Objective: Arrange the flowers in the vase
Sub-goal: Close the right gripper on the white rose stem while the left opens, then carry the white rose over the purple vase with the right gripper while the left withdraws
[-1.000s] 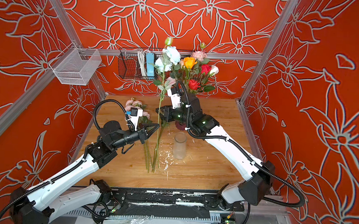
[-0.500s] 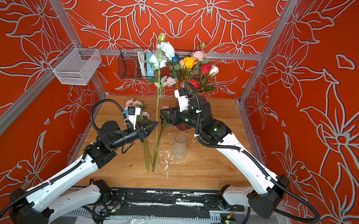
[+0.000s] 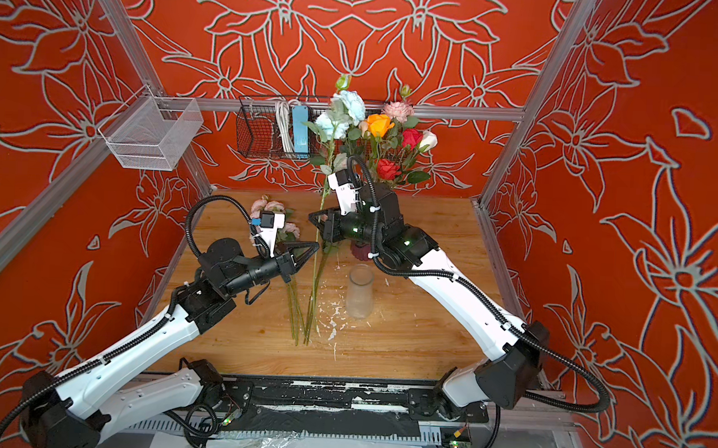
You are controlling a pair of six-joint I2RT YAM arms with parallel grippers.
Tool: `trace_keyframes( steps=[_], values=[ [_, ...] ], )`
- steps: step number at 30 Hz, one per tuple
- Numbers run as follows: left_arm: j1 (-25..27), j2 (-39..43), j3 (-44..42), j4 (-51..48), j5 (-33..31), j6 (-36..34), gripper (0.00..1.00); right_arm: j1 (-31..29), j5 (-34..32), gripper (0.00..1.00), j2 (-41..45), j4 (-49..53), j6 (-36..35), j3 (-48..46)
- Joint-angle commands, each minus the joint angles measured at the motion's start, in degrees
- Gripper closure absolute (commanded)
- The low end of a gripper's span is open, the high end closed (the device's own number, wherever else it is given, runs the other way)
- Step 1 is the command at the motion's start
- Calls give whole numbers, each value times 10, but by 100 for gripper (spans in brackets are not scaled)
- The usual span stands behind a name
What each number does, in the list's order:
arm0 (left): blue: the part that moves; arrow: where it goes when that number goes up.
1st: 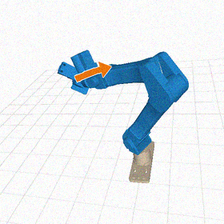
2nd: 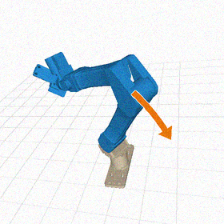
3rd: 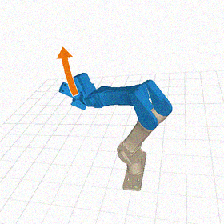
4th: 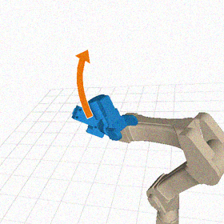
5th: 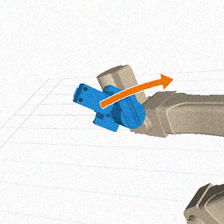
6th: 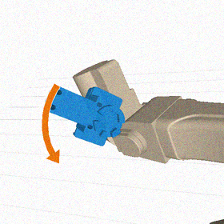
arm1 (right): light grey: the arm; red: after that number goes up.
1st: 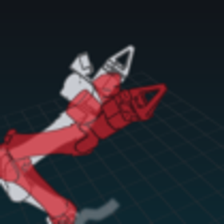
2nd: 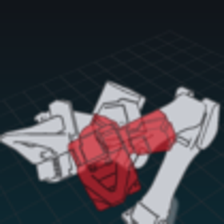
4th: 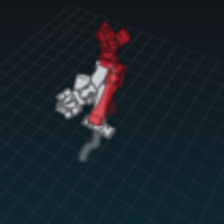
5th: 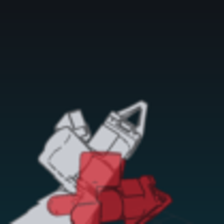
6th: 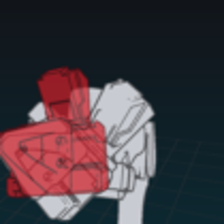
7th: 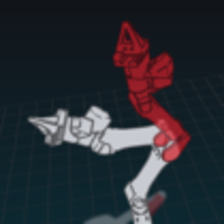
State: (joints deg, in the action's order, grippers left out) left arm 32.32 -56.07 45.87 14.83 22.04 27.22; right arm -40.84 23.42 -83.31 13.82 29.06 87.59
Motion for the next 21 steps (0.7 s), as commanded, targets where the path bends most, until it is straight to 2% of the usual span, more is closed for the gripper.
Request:
trace_keyframes(
  steps=[1, 2, 3, 4, 6, 10, 16, 21],
  values=[
    [3, 6, 16, 16, 4, 4, 99, -4, -16, 100, 8, -14, -12, 12],
    [3, 7, 17, 12, -2, 6, 88, -6, -22, 100, 12, -14, -18, 11],
    [3, 9, 16, 9, -10, 8, 67, -8, -31, 100, 17, -11, -27, 10],
    [3, 12, 14, 2, -18, 10, 50, -10, -45, 100, 21, -3, -38, 12],
    [3, 27, 11, -22, -35, 5, 37, -13, -73, 100, 34, 13, -57, 14],
    [3, 91, -32, -66, -104, 6, 28, -12, -159, 100, 79, 39, -106, 21],
    [3, 201, -105, -122, -211, 24, 25, -12, -288, 100, 137, 45, -179, 58],
    [2, 260, -115, -178, -248, 30, 24, -5, -350, 100, 150, 44, -213, 80]
  ],
)
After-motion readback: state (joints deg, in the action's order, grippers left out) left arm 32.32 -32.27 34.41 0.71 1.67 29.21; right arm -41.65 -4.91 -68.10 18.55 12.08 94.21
